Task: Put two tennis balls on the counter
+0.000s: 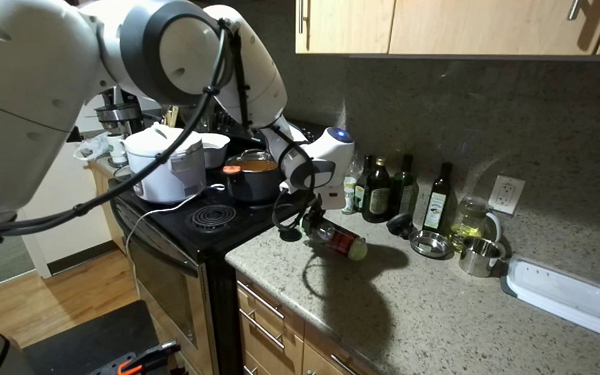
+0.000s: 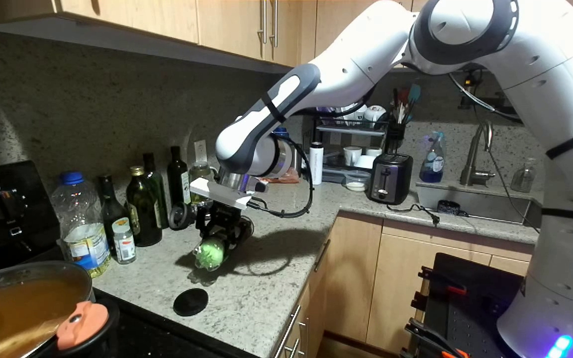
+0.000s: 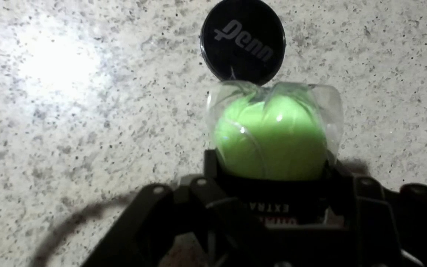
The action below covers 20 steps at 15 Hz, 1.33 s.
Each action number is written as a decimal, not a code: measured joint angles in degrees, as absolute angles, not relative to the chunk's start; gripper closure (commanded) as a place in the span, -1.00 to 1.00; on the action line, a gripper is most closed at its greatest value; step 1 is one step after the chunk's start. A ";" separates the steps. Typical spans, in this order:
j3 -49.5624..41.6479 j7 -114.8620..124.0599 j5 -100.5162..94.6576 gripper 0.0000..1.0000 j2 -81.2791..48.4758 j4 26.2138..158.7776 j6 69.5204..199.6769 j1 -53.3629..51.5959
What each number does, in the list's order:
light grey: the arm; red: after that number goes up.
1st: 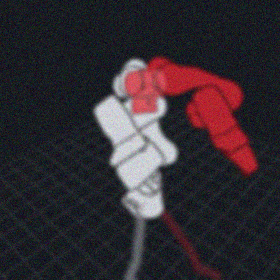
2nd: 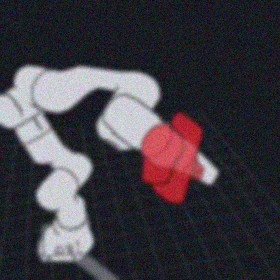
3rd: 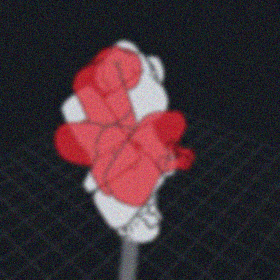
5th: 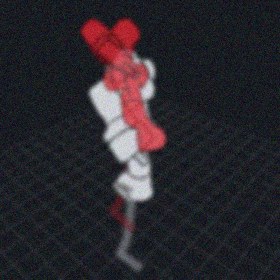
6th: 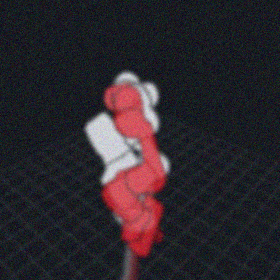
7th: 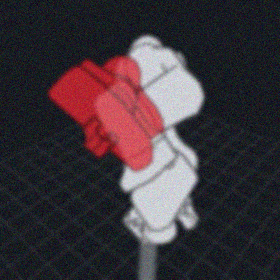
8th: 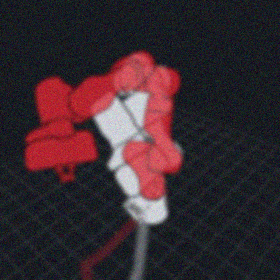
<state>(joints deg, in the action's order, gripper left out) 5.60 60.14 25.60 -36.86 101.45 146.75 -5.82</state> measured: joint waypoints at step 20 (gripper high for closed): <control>4.83 60.01 25.45 -0.32 -38.57 101.24 142.71 -5.94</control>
<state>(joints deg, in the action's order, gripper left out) 4.83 60.01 25.45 -38.57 101.24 142.71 -5.94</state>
